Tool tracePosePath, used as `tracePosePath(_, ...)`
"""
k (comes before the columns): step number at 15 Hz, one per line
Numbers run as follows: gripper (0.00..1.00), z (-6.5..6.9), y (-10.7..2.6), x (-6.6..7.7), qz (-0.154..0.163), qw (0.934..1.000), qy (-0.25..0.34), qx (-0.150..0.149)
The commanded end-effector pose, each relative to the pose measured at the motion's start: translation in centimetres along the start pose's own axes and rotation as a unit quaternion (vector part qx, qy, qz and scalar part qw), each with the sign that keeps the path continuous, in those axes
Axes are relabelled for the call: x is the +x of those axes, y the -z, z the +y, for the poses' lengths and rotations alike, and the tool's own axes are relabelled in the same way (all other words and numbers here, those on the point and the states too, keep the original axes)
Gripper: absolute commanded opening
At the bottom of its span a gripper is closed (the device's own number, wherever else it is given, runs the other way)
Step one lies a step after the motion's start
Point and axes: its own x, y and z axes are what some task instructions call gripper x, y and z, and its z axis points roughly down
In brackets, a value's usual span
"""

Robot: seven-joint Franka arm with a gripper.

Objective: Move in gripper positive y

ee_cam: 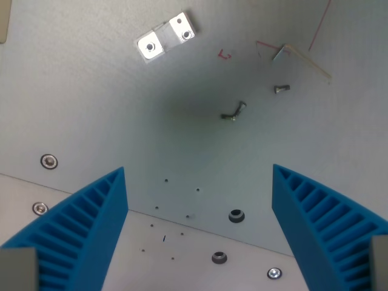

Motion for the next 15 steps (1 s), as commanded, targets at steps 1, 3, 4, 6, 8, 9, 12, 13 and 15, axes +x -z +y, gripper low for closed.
tracePosePath(1, 1.00, 0.5, 0.3, 0.0, 0.003, 1.0000, 0.000, -0.001)
tracePosePath(3, 1.00, 1.5, 0.3, 0.0, 0.003, 1.0000, 0.000, -0.001)
tracePosePath(4, 1.00, 2.0, 0.3, 0.0, 0.003, 1.0000, 0.000, -0.001)
tracePosePath(6, 1.00, 3.0, 0.3, 0.0, 0.003, 1.0000, 0.000, -0.001)
tracePosePath(8, 1.00, 4.0, 0.3, 0.0, 0.003, 1.0000, 0.000, -0.001)
tracePosePath(9, 1.00, 4.5, 0.3, 0.0, 0.003, 1.0000, 0.000, -0.001)
tracePosePath(12, 1.00, 6.0, 0.3, 0.0, 0.003, 1.0000, 0.000, -0.001)
tracePosePath(13, 1.00, 6.5, 0.3, 0.0, 0.003, 1.0000, 0.000, -0.001)
tracePosePath(15, 1.00, 7.5, 0.3, 0.0, 0.003, 1.0000, 0.000, -0.001)
